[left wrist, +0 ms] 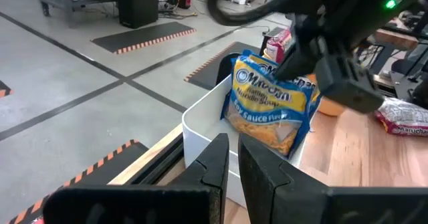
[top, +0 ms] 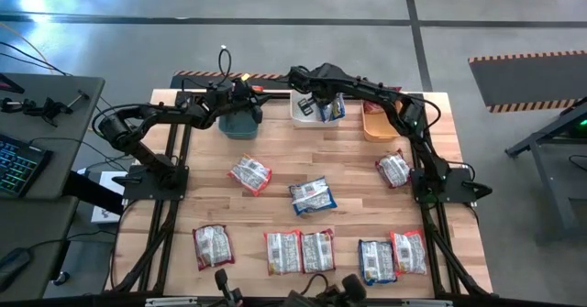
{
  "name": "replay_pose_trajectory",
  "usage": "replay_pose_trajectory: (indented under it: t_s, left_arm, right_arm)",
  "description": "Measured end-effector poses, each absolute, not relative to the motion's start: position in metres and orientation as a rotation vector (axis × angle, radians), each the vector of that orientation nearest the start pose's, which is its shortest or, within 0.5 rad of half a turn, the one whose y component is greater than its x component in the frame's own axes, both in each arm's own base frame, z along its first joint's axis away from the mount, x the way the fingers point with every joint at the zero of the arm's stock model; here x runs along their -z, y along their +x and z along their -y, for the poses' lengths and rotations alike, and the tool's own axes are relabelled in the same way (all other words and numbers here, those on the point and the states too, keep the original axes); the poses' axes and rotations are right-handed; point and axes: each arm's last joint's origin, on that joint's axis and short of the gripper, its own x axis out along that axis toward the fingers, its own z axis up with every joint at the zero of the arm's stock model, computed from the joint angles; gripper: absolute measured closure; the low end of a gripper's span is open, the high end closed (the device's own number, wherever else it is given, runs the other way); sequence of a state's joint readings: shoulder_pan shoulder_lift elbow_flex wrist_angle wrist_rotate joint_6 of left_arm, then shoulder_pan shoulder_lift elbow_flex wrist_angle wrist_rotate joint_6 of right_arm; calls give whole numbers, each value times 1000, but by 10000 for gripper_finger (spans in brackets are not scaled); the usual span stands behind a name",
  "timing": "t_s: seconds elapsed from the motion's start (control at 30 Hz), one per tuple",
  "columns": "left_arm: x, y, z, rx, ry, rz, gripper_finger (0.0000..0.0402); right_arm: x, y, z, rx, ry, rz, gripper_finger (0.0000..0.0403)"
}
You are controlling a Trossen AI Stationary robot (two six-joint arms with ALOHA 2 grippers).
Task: Sort Maruchan noodles
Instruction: Put the top blue noodle pack into the white bin, then put the right orange noodle pack into the yellow bin
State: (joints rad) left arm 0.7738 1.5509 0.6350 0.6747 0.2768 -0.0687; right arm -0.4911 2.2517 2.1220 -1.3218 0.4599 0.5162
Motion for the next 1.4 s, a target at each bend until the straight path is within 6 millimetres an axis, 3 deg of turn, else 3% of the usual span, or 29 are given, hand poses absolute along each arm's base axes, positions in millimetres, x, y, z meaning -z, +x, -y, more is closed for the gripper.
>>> replay_pose_trajectory:
  t_s: [0.1, 0.3, 0.43, 0.7, 0.8, 0.9, 1.0, 1.1, 1.27, 1.4]
  left_arm:
    - [-187, 223, -207, -502, -189, -195, 378]
    - [-186, 223, -207, -502, -191, -199, 378]
    - [-186, 223, -207, -502, -191, -199, 378]
    - [-187, 223, -207, -502, -190, -199, 378]
    - [-187, 223, -207, -501, -188, -199, 378]
    - [-186, 223, -207, -500, -175, -203, 378]
    - [-185, 223, -206, -494, -171, -224, 378]
    - [-183, 223, -205, -470, -159, -242, 378]
    - [-184, 226, -202, -434, -132, -245, 378]
    - [-184, 230, -197, -408, -96, -253, 378]
  right_arm:
    - [-242, 383, 222, 1167, 397, -1320, 403]
    - [-219, 375, 223, 1179, 396, -1402, 403]
    - [-219, 374, 222, 1173, 387, -1415, 403]
    - [-264, 361, 217, 1234, 323, -1280, 403]
    - [-283, 361, 214, 1173, 318, -1197, 403]
    - [-282, 370, 210, 1054, 292, -1181, 403]
    - [-276, 376, 198, 1017, 190, -1177, 403]
    - [-276, 370, 184, 971, 180, -1068, 403]
    - [-257, 339, 160, 857, 225, -800, 403]
    - [-246, 306, 127, 771, 206, -593, 403]
